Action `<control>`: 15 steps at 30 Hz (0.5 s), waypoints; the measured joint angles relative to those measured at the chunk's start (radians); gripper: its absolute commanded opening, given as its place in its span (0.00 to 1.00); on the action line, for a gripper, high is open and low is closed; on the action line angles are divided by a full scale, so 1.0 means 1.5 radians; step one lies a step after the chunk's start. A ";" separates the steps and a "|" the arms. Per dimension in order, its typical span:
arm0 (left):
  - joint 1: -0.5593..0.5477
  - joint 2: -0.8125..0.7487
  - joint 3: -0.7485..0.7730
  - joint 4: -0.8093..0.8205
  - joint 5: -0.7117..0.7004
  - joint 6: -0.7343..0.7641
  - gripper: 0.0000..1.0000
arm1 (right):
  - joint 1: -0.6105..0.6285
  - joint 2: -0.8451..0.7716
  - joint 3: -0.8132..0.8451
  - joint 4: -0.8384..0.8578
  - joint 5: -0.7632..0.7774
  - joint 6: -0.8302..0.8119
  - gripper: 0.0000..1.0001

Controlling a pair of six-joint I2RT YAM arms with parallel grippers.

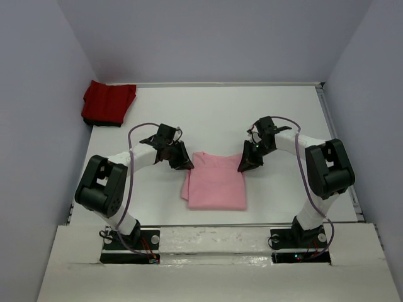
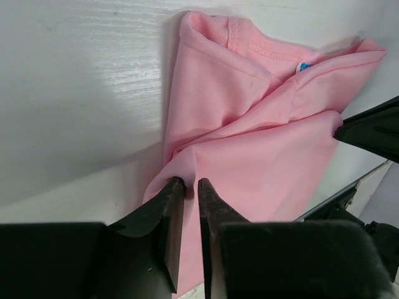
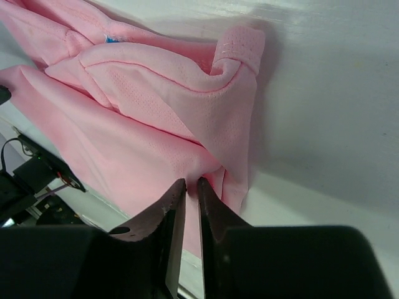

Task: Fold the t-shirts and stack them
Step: Fold the long partially folded tshirt into a neat square

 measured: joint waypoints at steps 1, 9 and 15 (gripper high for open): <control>0.000 0.000 0.000 0.000 0.001 0.000 0.21 | 0.000 0.000 0.000 0.000 0.000 0.001 0.15; 0.000 0.003 0.000 0.002 0.008 0.000 0.30 | 0.000 0.000 0.000 0.000 -0.002 0.005 0.46; 0.000 0.005 -0.002 0.002 0.018 0.002 0.78 | 0.000 -0.001 0.000 0.000 -0.004 0.005 0.49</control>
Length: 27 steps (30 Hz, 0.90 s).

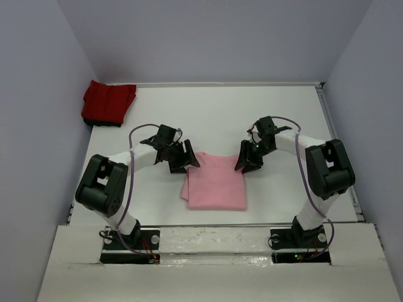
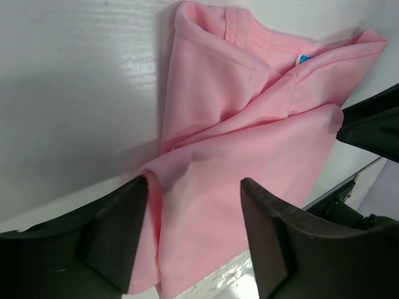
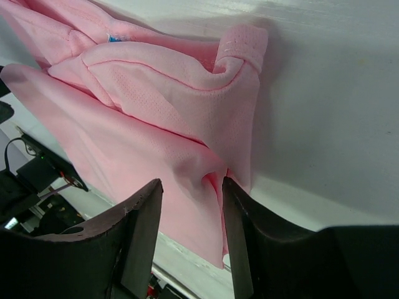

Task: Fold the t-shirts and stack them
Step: Fold the long partially folded tshirt into a neat square

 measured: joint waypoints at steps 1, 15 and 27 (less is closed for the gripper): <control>0.000 0.000 -0.001 0.001 0.001 0.001 0.79 | 0.000 -0.001 -0.001 0.000 0.000 0.000 0.48; 0.000 -0.042 -0.031 -0.008 0.000 0.001 0.78 | 0.000 -0.038 -0.027 -0.005 0.000 0.001 0.43; 0.000 -0.048 -0.039 -0.008 0.009 0.000 0.63 | 0.000 -0.042 -0.034 -0.004 -0.001 0.001 0.42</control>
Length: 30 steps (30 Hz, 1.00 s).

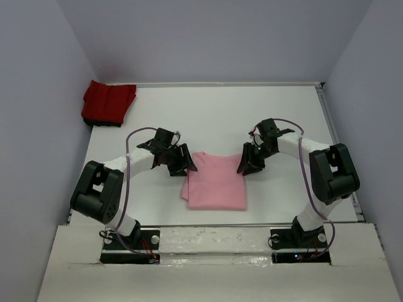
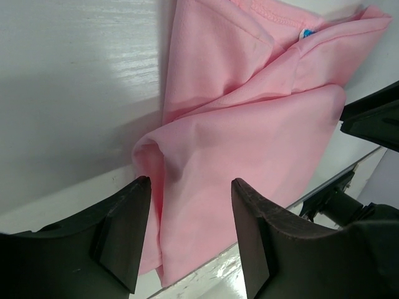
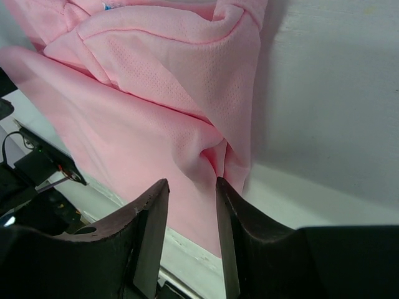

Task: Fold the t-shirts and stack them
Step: Fold the long partially folded tshirt into a neat square

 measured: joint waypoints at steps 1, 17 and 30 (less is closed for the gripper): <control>0.000 0.000 -0.003 0.001 0.002 -0.001 0.63 | 0.000 0.000 -0.001 -0.001 0.000 0.000 0.41; -0.001 0.000 -0.013 0.007 0.014 -0.002 0.63 | 0.002 0.000 -0.010 0.001 -0.007 0.005 0.28; -0.004 0.000 -0.017 0.008 0.022 -0.002 0.56 | 0.004 0.000 -0.015 0.002 -0.012 0.008 0.04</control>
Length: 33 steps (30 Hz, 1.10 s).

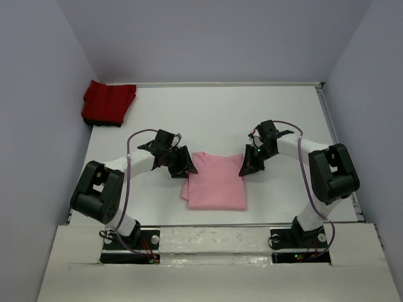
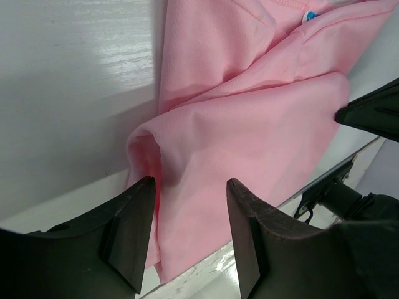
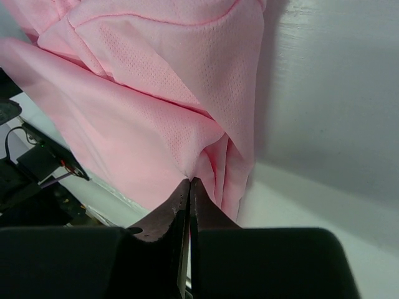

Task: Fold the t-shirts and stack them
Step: Fold the long partially folded tshirt into a neat square

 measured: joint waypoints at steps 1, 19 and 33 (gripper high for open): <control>-0.001 0.000 0.000 0.000 0.000 0.000 0.56 | 0.001 0.000 0.000 0.000 0.000 0.002 0.03; -0.001 0.001 0.000 0.003 0.003 -0.001 0.27 | 0.005 0.000 0.000 0.000 -0.001 0.002 0.00; -0.001 0.015 0.000 0.001 -0.001 0.001 0.00 | 0.005 0.000 0.000 0.000 -0.001 0.001 0.00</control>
